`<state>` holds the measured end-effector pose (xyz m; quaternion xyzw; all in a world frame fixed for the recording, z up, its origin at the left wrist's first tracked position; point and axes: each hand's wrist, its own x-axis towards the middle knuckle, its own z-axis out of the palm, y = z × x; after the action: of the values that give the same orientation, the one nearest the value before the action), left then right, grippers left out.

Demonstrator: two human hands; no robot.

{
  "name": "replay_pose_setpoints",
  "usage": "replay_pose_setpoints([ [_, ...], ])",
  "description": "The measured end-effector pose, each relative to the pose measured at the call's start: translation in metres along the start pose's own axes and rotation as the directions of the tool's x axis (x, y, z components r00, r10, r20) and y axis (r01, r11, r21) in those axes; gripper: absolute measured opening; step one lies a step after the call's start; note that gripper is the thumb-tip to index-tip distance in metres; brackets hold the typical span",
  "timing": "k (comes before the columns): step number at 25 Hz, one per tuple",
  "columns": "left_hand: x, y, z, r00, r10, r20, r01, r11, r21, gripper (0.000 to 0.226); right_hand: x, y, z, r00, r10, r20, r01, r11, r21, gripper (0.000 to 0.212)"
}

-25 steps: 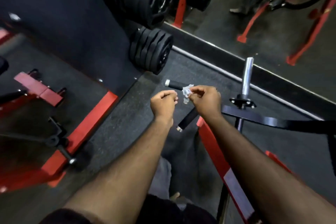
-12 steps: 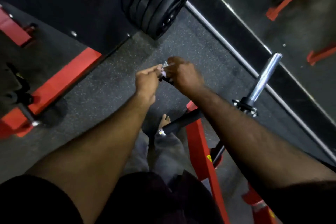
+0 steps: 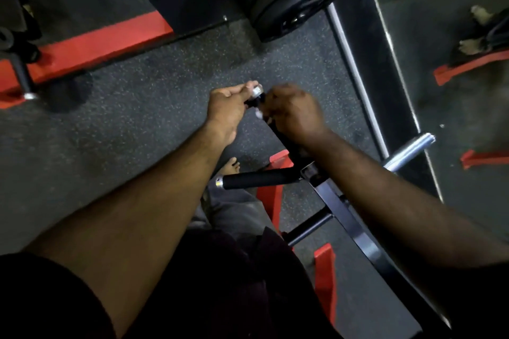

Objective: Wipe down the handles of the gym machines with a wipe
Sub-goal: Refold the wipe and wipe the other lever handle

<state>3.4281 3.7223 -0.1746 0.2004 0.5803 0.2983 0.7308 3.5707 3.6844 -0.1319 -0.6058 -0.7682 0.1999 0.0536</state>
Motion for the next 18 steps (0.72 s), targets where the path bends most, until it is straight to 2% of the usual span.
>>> replay_pose_setpoints([
  [3, -0.004, -0.004, 0.002, 1.0, 0.003, -0.026, -0.006, 0.995, -0.101, 0.027, 0.018, -0.011, 0.004, 0.994, -0.043, -0.098, 0.035, 0.996, -0.081, 0.009],
  [5, -0.008, -0.008, 0.003, 1.0, -0.019, -0.024, 0.015, 0.986, -0.169, 0.028, -0.019, 0.0, 0.0, 1.0, -0.029, 0.011, 0.03, 0.994, -0.103, 0.015],
  [7, -0.014, -0.014, 0.004, 0.998, -0.048, -0.035, 0.038, 0.968, -0.249, 0.031, -0.068, 0.014, -0.014, 0.989, -0.021, 0.148, 0.024, 1.0, -0.018, 0.032],
  [9, -0.022, -0.019, 0.007, 0.995, -0.075, -0.06, 0.051, 0.945, -0.324, 0.032, -0.093, 0.021, -0.023, 0.982, 0.003, 0.191, -0.004, 1.0, 0.004, 0.028],
  [10, -0.025, -0.022, 0.009, 0.994, -0.082, -0.075, 0.051, 0.938, -0.343, 0.032, -0.088, 0.02, -0.022, 0.98, 0.04, 0.194, -0.039, 0.999, -0.011, 0.023],
  [12, -0.026, -0.028, 0.013, 0.991, -0.083, -0.101, 0.043, 0.938, -0.345, 0.032, -0.054, 0.011, -0.012, 0.995, 0.083, 0.047, -0.088, 0.991, 0.106, 0.015],
  [14, -0.025, -0.031, 0.014, 0.991, -0.063, -0.116, 0.023, 0.948, -0.317, 0.031, -0.01, 0.001, 0.001, 0.962, 0.239, -0.13, -0.198, 0.942, 0.27, 0.008],
  [16, -0.024, -0.029, 0.013, 0.992, -0.047, -0.114, 0.017, 0.969, -0.246, 0.031, 0.022, 0.001, 0.008, 0.888, 0.447, -0.106, -0.357, 0.817, 0.452, 0.006],
  [18, -0.025, -0.028, 0.012, 0.993, -0.039, -0.116, 0.017, 0.982, -0.189, 0.029, 0.016, 0.008, 0.008, 0.863, 0.504, -0.037, -0.439, 0.783, 0.441, 0.004],
])
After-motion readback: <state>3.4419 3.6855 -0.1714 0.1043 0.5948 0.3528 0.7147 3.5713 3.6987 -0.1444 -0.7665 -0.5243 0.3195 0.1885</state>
